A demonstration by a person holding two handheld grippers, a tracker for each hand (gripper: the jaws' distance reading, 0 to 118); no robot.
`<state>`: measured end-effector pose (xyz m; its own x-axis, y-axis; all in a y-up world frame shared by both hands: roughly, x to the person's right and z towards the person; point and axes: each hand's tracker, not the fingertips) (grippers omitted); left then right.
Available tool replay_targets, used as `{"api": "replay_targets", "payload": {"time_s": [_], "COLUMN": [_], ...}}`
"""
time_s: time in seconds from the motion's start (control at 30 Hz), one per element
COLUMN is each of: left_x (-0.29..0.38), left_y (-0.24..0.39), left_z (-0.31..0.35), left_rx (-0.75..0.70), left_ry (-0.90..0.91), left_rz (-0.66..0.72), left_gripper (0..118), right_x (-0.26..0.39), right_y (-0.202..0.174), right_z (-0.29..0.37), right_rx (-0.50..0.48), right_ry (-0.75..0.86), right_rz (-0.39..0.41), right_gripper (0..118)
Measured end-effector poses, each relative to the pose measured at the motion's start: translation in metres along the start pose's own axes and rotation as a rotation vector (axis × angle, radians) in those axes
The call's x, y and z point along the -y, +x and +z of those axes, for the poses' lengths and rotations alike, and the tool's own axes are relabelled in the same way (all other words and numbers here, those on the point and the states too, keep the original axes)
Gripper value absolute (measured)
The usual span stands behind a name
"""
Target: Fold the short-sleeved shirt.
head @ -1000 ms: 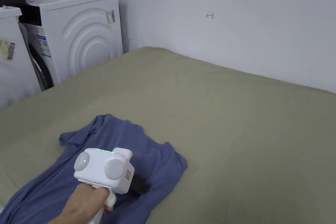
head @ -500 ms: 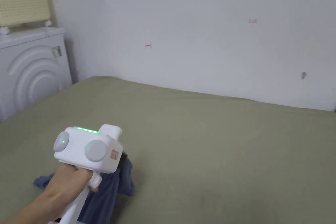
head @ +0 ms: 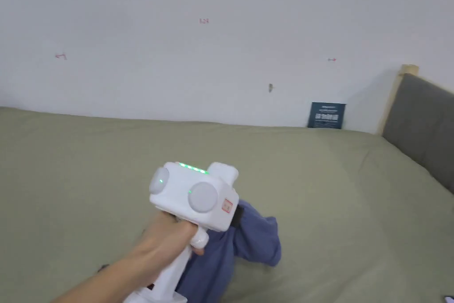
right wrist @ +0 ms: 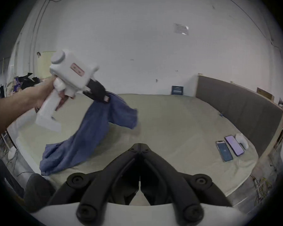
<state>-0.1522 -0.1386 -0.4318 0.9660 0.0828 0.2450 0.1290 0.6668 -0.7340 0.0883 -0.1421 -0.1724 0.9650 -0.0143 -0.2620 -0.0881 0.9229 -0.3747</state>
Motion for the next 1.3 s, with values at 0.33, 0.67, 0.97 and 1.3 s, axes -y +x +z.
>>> {"api": "replay_targets", "payload": {"time_s": [0.33, 0.67, 0.97, 1.3], "left_x": [0.066, 0.137, 0.235, 0.265], "left_y": [0.014, 0.013, 0.005, -0.062], "left_z": [-0.097, 0.163, 0.299, 0.311], "left_rx": [-0.002, -0.249, -0.528, -0.526], "left_ry": [-0.130, 0.494, 0.584, 0.432], "left_rz": [0.151, 0.250, 0.238, 0.329], "left_gripper": [43, 49, 0, 0], "right_x": [0.010, -0.003, -0.009, -0.009], "right_y": [0.018, 0.005, -0.025, -0.054], "right_z": [-0.028, -0.007, 0.023, 0.021], "right_rx": [0.007, 0.030, 0.015, -0.064], "right_ry": [-0.054, 0.060, 0.162, 0.145], "right_rz": [-0.065, -0.010, 0.039, 0.065], "right_gripper": [2, 2, 2, 2]}}
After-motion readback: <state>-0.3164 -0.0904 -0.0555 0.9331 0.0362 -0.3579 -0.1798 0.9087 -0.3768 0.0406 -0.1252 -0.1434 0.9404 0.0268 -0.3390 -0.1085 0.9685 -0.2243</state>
